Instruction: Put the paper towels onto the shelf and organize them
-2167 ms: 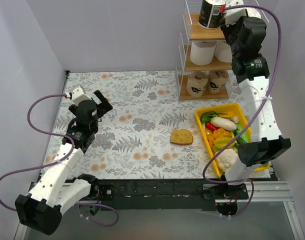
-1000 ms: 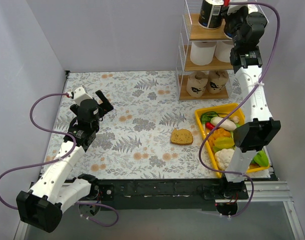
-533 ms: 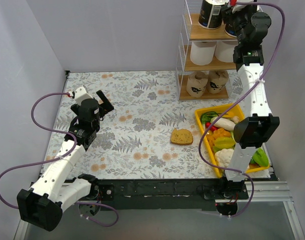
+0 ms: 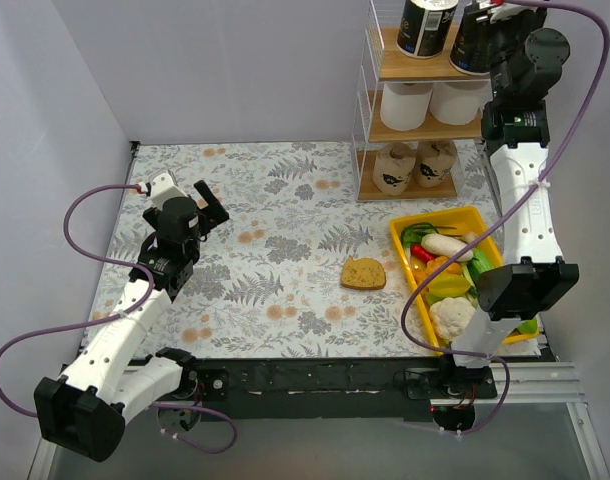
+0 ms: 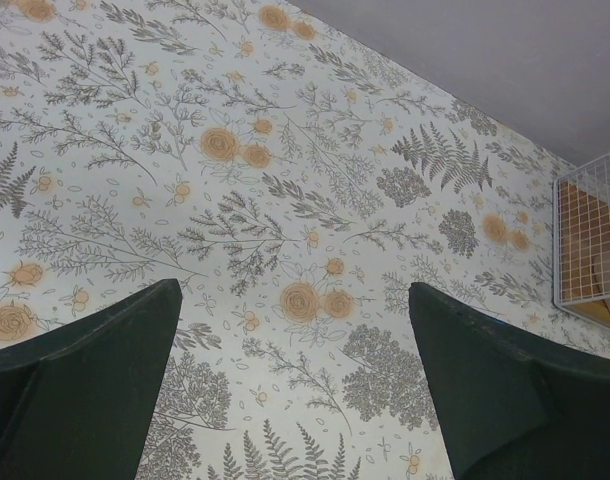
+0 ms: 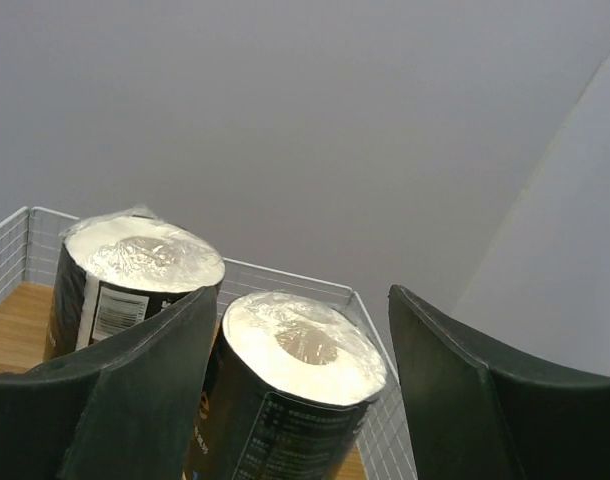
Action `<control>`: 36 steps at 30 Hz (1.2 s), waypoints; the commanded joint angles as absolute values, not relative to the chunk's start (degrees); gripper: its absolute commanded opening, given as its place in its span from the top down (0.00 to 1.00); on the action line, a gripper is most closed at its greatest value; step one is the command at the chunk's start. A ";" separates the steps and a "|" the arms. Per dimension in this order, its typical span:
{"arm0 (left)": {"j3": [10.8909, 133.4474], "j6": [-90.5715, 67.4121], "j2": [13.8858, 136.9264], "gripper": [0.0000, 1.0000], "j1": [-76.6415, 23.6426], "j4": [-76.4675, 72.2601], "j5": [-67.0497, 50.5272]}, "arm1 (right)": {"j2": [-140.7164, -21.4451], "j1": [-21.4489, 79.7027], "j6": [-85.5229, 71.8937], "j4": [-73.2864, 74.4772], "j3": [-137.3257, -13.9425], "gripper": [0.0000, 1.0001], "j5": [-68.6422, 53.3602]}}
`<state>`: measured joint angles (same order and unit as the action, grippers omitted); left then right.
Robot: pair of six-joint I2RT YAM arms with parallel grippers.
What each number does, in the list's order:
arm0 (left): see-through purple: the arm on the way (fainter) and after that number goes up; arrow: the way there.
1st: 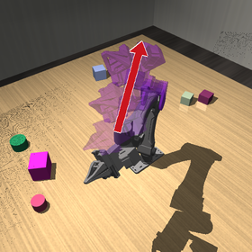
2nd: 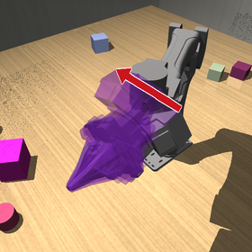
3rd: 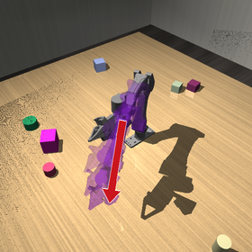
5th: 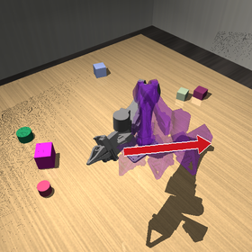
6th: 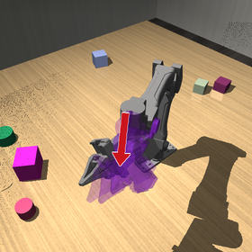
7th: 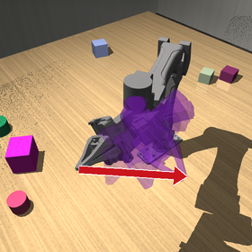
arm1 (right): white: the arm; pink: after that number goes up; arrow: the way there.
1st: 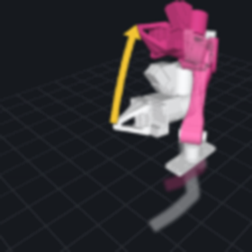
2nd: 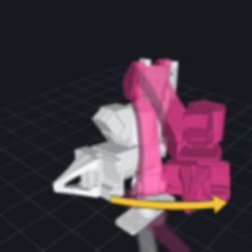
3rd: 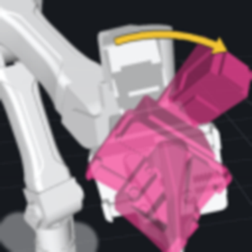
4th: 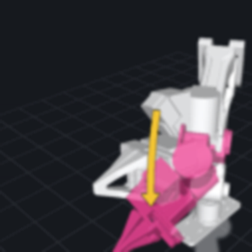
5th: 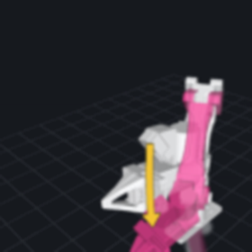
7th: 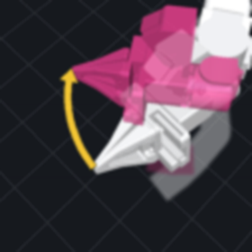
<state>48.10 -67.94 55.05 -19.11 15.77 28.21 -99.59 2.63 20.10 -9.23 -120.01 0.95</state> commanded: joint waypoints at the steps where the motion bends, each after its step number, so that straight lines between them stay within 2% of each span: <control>1: 47.99 -67.06 54.67 0.02 -19.16 15.03 28.12 | -95.98 2.20 18.55 -7.05 -118.92 0.24 6.85; 4: 47.73 -67.06 54.05 0.02 -19.16 14.94 28.21 | -95.54 2.11 17.67 -4.49 -117.96 0.34 11.50; 5: 47.72 -67.06 53.97 0.02 -19.16 14.85 28.13 | -95.36 2.02 18.01 -4.57 -117.08 0.42 13.51; 8: 47.72 -67.06 54.23 0.02 -19.16 14.85 27.95 | -94.22 2.02 18.99 -5.27 -113.12 0.50 16.95; 17: 47.90 -66.97 54.67 0.02 -19.16 14.85 27.60 | -94.39 1.41 16.88 -7.82 -107.93 0.49 19.51; 27: 48.08 -67.06 55.46 0.02 -19.16 14.77 27.42 | -103.70 0.70 16.79 -4.75 -117.41 0.48 15.73; 36: 48.16 -66.88 55.81 0.02 -19.16 14.85 27.42 | -103.81 0.61 16.70 -1.32 -119.80 0.47 18.01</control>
